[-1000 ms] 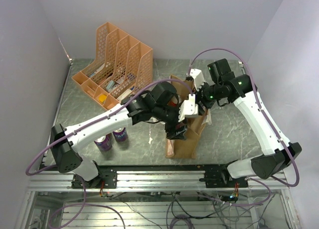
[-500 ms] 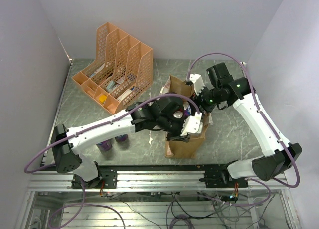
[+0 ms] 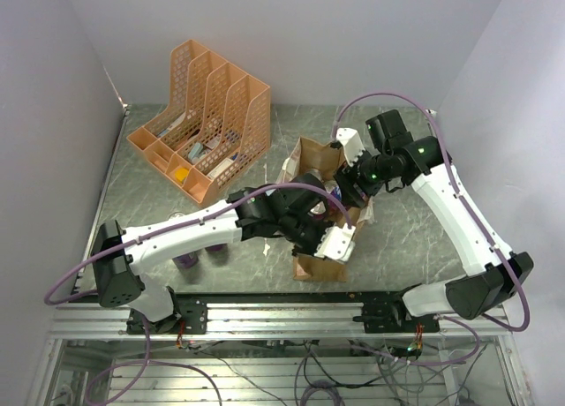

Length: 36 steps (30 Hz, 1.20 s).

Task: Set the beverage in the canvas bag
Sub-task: Place the drink in the canvas bag.

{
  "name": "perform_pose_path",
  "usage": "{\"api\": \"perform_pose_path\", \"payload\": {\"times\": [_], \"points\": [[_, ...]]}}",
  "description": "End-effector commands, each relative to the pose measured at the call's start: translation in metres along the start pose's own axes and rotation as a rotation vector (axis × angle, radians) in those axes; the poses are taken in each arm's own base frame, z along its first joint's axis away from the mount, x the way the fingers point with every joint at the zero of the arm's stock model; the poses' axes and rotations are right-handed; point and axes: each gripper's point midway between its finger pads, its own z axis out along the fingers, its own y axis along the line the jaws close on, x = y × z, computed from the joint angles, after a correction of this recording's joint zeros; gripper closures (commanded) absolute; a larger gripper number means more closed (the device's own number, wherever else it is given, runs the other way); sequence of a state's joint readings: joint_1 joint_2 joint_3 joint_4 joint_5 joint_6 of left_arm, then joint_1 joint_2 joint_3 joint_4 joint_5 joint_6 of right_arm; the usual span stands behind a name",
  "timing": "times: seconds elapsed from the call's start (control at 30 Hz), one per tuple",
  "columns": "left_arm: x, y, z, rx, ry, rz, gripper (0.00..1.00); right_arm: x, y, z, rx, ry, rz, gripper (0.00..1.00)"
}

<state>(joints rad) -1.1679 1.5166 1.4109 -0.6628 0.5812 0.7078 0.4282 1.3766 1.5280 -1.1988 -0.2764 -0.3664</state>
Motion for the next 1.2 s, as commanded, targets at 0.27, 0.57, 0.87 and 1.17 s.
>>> {"api": "perform_pose_path", "payload": {"times": [0.27,0.57,0.87,1.17], "points": [[0.035,-0.023,0.007,0.093,0.078,0.085,0.90,-0.020,-0.002,0.014,-0.071,-0.049,-0.110,0.88],[0.024,-0.015,0.006,0.072,0.054,0.107,0.91,-0.002,-0.008,0.023,-0.056,0.023,-0.167,0.91],[0.010,-0.003,0.009,0.055,0.017,0.150,0.93,0.024,0.002,0.025,-0.065,0.099,-0.195,0.93],[0.000,-0.002,0.011,0.084,-0.015,0.191,0.93,0.036,0.027,0.039,-0.131,0.131,-0.237,0.94]]}}
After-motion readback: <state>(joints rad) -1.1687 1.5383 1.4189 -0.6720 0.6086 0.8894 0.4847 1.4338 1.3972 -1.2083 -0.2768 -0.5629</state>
